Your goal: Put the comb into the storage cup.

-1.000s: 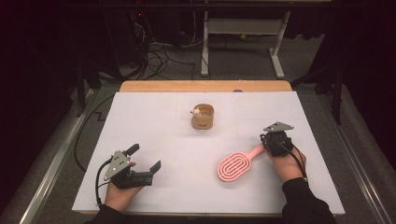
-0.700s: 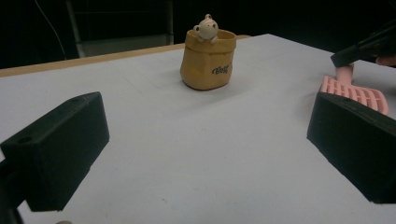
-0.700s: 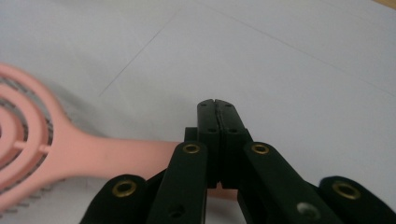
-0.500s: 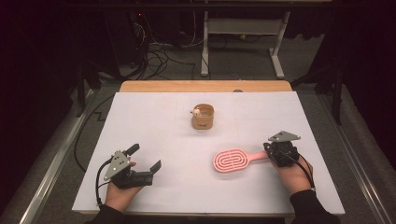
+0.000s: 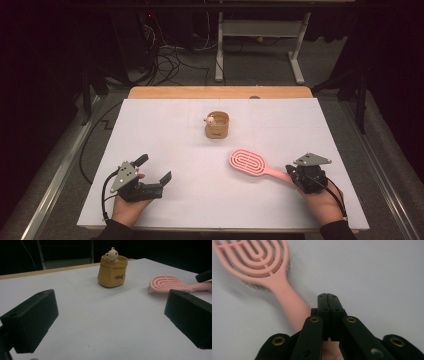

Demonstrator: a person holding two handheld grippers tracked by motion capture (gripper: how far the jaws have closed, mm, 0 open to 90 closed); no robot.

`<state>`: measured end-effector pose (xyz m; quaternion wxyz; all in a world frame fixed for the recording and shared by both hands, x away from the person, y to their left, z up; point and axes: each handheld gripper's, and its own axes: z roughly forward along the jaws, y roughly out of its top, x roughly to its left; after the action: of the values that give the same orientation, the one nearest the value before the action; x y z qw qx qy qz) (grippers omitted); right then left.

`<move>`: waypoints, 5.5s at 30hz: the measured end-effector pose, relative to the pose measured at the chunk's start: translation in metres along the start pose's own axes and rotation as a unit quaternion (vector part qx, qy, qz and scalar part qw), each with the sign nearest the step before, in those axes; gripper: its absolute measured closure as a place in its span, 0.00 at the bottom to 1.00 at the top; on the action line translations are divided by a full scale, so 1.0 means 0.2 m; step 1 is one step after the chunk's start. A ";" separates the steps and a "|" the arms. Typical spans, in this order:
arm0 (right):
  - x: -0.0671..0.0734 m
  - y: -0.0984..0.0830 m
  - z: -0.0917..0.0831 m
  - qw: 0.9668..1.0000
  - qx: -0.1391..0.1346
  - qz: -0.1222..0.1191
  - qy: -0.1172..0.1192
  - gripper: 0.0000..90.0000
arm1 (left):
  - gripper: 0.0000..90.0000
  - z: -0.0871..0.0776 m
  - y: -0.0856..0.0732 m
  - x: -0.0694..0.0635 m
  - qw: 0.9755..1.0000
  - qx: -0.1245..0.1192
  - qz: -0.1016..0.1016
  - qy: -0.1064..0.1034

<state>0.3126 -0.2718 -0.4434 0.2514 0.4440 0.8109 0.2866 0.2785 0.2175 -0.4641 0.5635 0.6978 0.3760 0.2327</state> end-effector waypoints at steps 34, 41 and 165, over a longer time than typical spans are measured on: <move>0.08 0.04 -0.11 0.995 -0.064 0.001 0.075 0.52 | 0.00 0.00 0.00 0.01 1.000 0.003 -0.001 0.001; 0.07 0.08 -0.07 0.994 -0.071 -0.004 0.088 0.34 | 0.00 0.00 0.00 0.01 1.000 0.002 -0.004 0.002; 0.24 0.42 0.39 0.991 0.067 -0.068 0.097 0.23 | 0.00 -0.02 0.00 0.04 1.000 -0.008 -0.010 0.003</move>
<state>0.3898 -0.1748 -0.4471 0.1600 0.3735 0.8772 0.2557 0.2797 0.2259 -0.4640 0.5701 0.6889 0.3828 0.2320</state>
